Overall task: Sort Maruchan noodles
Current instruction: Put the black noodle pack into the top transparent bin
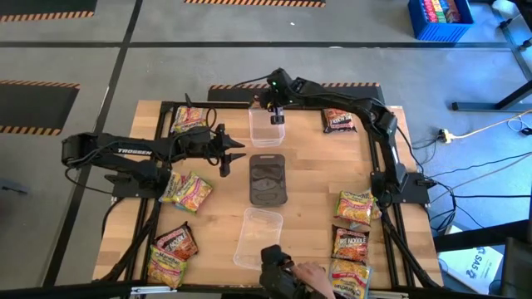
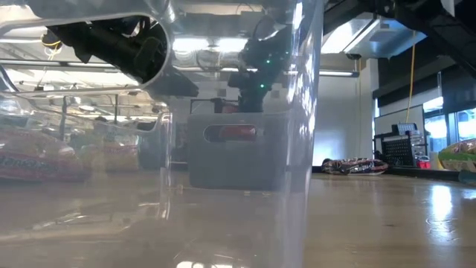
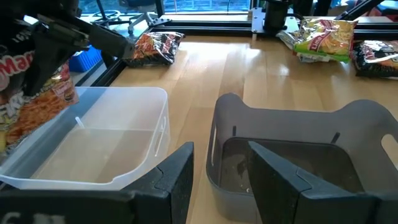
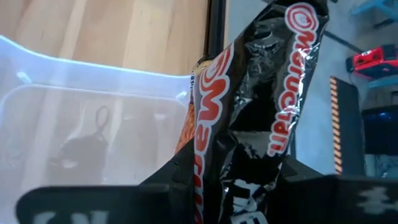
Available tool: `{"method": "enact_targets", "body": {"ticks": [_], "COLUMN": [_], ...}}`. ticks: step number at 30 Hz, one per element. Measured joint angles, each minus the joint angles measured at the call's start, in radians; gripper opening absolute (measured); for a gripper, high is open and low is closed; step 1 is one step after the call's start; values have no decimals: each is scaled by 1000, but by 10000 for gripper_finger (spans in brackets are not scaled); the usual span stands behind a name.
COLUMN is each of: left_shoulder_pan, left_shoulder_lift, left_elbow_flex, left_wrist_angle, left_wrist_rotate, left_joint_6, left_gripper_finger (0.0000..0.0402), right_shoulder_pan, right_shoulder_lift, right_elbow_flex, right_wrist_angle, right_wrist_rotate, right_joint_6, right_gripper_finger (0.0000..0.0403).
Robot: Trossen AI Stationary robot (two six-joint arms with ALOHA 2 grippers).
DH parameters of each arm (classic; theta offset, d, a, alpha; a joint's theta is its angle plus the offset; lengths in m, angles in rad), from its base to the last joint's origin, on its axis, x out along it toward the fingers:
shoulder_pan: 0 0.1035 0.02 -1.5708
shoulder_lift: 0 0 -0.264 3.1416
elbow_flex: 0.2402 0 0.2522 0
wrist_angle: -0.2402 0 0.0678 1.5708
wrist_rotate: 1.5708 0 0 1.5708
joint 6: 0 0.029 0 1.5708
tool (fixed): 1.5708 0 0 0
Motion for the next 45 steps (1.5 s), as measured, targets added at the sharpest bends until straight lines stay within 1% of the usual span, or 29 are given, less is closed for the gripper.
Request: {"method": "enact_targets", "body": {"ticks": [9, 17, 24, 34, 38, 45], "left_shoulder_pan": [-3, -7, -7, -7, -7, -7], "left_shoulder_lift": [0, 0, 0, 0, 0, 0], "left_elbow_flex": [0, 0, 0, 0, 0, 0], "left_wrist_angle": [0, 17, 17, 18, 18, 18], "left_wrist_rotate": [0, 0, 0, 0, 0, 0], "left_joint_6": [-5, -8, -32, -32, -32, -32], "left_gripper_finger": [140, 140, 140, 140, 140, 140], "right_shoulder_pan": [-6, -11, -19, -18, -18, -18], "right_shoulder_lift": [31, 33, 78, 79, 79, 79], "right_elbow_flex": [-2, -3, -3, -3, -3, -3], "right_wrist_angle": [4, 1, -13, -3, -4, -2], "right_wrist_rotate": [3, 13, 11, 11, 11, 13], "right_joint_6": [11, 43, 56, 56, 57, 88], "right_gripper_finger": [86, 86, 86, 87, 108, 172]}}
